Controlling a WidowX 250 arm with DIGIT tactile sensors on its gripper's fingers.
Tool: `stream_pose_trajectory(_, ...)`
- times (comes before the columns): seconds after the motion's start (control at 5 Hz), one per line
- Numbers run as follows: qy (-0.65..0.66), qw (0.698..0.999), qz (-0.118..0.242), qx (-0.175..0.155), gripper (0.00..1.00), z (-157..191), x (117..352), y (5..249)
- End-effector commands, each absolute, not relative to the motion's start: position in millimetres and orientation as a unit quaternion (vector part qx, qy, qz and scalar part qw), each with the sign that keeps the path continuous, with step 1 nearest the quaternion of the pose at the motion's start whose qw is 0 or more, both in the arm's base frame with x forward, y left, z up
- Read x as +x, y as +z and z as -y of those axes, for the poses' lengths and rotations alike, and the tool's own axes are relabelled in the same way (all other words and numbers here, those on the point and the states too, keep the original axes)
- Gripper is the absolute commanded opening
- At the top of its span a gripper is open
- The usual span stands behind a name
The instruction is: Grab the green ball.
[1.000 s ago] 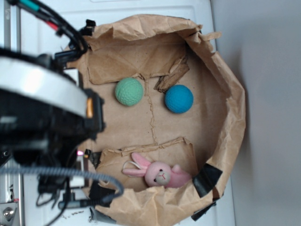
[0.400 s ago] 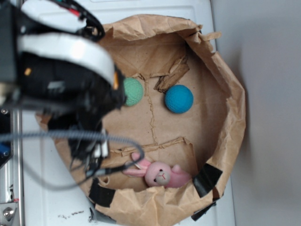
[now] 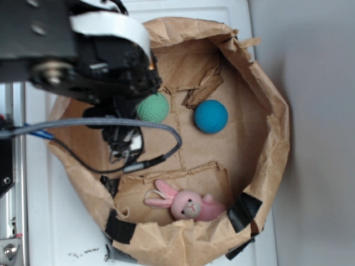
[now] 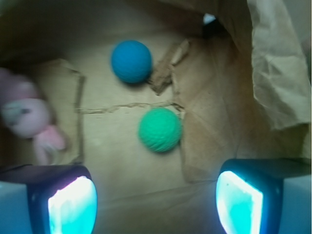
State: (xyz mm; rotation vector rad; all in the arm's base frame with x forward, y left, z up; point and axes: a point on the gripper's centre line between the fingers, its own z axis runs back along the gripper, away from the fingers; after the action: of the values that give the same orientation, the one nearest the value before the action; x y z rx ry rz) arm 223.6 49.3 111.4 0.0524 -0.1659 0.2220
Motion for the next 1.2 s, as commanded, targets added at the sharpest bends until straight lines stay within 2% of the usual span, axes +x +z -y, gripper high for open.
stream_pose_trajectory(0.0,0.079,0.992,0.091,0.031,1.0,-44,237,105)
stream_pose_trajectory(0.6,0.079,0.992,0.091,0.031,1.0,-44,237,105)
stream_pose_trajectory(1.0,0.105,0.989,0.104,0.006,1.0,-59,253,88)
